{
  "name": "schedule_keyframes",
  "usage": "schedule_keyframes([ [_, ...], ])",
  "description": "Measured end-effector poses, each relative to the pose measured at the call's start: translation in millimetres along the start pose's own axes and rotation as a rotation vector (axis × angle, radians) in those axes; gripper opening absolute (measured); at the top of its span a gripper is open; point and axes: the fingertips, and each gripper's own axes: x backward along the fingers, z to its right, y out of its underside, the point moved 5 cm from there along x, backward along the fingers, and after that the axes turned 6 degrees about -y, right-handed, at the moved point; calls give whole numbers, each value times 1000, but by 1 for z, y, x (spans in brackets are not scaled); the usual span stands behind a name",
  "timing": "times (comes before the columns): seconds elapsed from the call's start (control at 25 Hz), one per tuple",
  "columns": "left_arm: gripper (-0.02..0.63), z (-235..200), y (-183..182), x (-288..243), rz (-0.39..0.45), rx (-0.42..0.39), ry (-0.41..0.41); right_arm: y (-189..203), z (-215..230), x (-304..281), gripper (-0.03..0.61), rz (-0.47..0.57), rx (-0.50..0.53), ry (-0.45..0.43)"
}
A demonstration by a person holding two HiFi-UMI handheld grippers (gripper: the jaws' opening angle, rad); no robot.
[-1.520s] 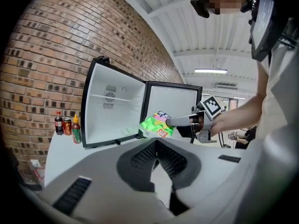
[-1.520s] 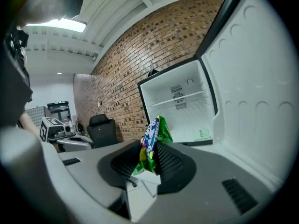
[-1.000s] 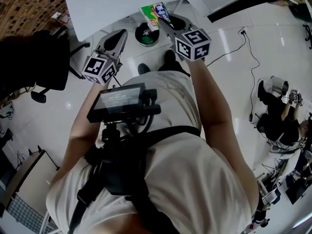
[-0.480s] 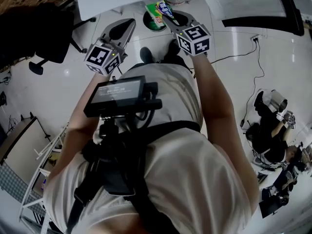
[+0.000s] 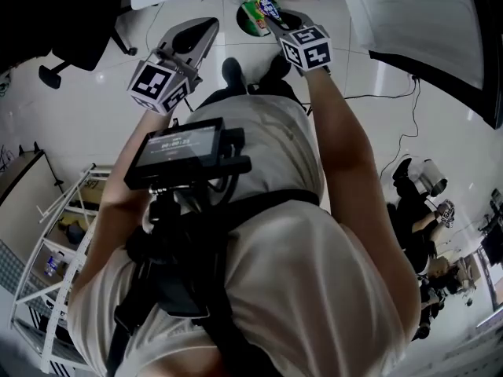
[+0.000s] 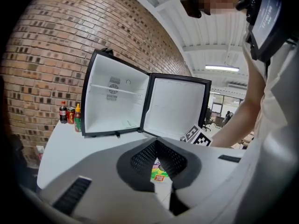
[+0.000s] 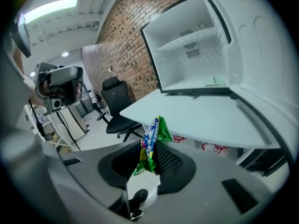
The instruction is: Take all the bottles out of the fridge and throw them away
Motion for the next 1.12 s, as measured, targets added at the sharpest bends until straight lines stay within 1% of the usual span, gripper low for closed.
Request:
schedule_keyframes([
  [0.12, 5, 2, 0, 4, -11, 5, -16, 10, 8, -15, 98, -53, -27, 20],
  [0.28, 5, -1, 0, 8, -21, 12, -49, 9, 22, -31, 100, -103, 2, 70],
  [0.48, 5, -3, 6, 16, -34, 21, -87, 16, 29, -47, 104, -131, 19, 76],
  [0.64, 5, -9, 9, 23, -41, 22, -113, 17, 37, -56, 122, -125, 21, 94],
  [0.72, 5, -8, 5, 26, -44, 26, -121, 16, 38, -58, 151, -117, 25, 89],
  [0.84, 5, -1, 1, 33, -54, 22, -129, 14, 40, -54, 174, -109, 26, 96],
  [0.96, 5, -3, 7, 39, -48, 19, -150, 12, 40, -52, 173, -100, 28, 100],
  [1.12, 5, -3, 6, 38, -45, 32, -150, 12, 39, -47, 174, -81, 35, 101],
])
